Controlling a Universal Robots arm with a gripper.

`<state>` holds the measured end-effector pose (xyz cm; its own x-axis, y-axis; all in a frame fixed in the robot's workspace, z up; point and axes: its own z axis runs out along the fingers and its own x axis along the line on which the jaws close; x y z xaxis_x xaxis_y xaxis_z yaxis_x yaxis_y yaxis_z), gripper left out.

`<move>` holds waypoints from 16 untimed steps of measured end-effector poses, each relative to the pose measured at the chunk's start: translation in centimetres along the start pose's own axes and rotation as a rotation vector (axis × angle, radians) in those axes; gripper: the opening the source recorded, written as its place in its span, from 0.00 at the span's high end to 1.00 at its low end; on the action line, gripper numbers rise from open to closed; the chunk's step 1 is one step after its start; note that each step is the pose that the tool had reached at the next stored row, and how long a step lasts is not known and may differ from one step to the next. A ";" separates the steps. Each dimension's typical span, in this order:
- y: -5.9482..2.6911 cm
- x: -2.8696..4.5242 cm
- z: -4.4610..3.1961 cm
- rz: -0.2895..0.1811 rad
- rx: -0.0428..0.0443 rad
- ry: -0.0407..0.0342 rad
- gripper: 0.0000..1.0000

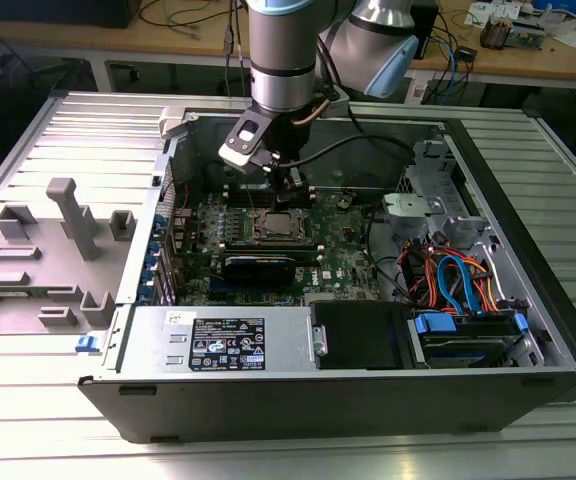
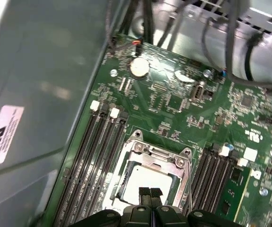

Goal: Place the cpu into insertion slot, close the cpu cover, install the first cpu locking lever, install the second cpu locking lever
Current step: 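Install the first cpu locking lever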

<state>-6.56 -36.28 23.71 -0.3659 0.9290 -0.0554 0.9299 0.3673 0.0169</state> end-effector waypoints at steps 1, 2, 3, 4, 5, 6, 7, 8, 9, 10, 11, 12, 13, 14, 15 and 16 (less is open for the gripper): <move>0.00 0.00 0.00 -0.001 0.0000 0.0000 0.89; 0.00 0.00 0.00 -0.001 0.0000 0.0000 0.89; 0.00 0.00 0.00 -0.003 -0.0001 0.0001 0.89; 0.00 0.00 0.00 -0.006 -0.0003 0.0001 0.89; 0.00 0.00 0.00 -0.006 -0.0003 0.0001 0.89; 0.00 0.00 0.00 -0.006 -0.0003 0.0001 0.89; 0.00 0.00 0.00 -0.006 -0.0003 0.0001 0.89; 0.00 0.00 0.00 -0.006 -0.0004 0.0001 0.89; 0.00 0.00 0.00 -0.007 -0.0003 0.0001 0.89; 0.00 0.00 0.00 -0.007 -0.0003 0.0001 0.89; 0.00 0.00 0.00 -0.007 -0.0003 0.0001 0.89; 0.00 0.00 0.00 -0.007 -0.0003 0.0001 0.89; 0.00 0.00 0.00 -0.007 -0.0004 0.0001 0.89; 0.00 0.00 0.00 -0.007 -0.0003 0.0001 0.89; 0.00 0.00 0.00 -0.007 -0.0003 0.0001 0.89; -0.01 -0.01 -0.01 -0.016 -0.0008 0.0002 0.89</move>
<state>-6.57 -36.29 23.71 -0.3803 0.9232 -0.0555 0.9241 0.3817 0.0169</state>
